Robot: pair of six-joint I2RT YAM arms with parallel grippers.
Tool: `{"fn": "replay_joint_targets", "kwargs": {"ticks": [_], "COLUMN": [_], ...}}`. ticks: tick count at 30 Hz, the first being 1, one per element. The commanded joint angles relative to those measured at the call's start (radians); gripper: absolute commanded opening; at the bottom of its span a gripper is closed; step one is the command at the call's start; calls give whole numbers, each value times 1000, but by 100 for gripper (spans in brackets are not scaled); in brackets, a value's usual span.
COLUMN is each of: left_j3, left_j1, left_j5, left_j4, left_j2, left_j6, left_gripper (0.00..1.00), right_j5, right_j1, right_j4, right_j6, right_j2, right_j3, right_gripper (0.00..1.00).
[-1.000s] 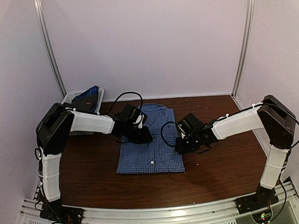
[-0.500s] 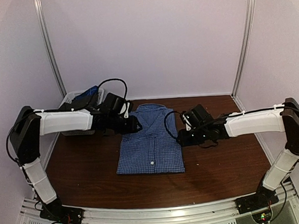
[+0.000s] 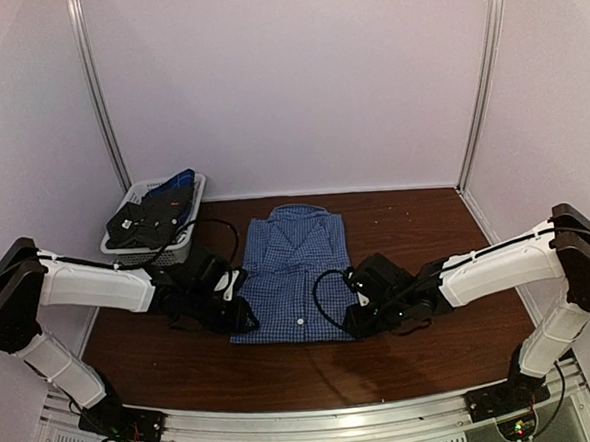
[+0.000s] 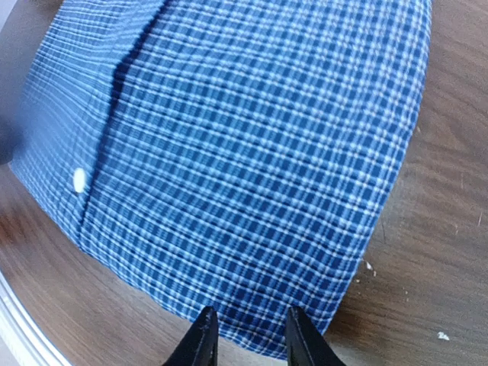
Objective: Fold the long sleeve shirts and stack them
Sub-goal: Pick up the 2/3-rectangle-folded shirt from the center of the board.
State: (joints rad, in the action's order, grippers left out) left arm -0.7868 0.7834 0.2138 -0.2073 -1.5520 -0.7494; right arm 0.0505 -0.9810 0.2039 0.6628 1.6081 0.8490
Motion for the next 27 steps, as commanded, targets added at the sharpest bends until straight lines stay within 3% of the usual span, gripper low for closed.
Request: {"fn": "replay_joint_targets", "kwargs": {"ticks": [1,7,16,27], "left_j3": [78,169,191,218], "left_j1": [20,31,31,31], "left_j5": [15,-7,-99,-89], "left_j4": [64,62,-57,-31], "left_j2": [46,82,222,198], "left_j6": [-65,-104,-120,-96], "left_gripper": [32,30,31,34], "right_j5": [10,10,11,62], "right_j1": [-8,-8,-8,-8], "right_j4": [-37,-43,-49,-123], "right_j6": [64,85,118,143], "right_j2": [-32,-51,-107,-86], "right_j3": [-59,-120,-176,-204], "right_gripper": [32,31,32,32]}}
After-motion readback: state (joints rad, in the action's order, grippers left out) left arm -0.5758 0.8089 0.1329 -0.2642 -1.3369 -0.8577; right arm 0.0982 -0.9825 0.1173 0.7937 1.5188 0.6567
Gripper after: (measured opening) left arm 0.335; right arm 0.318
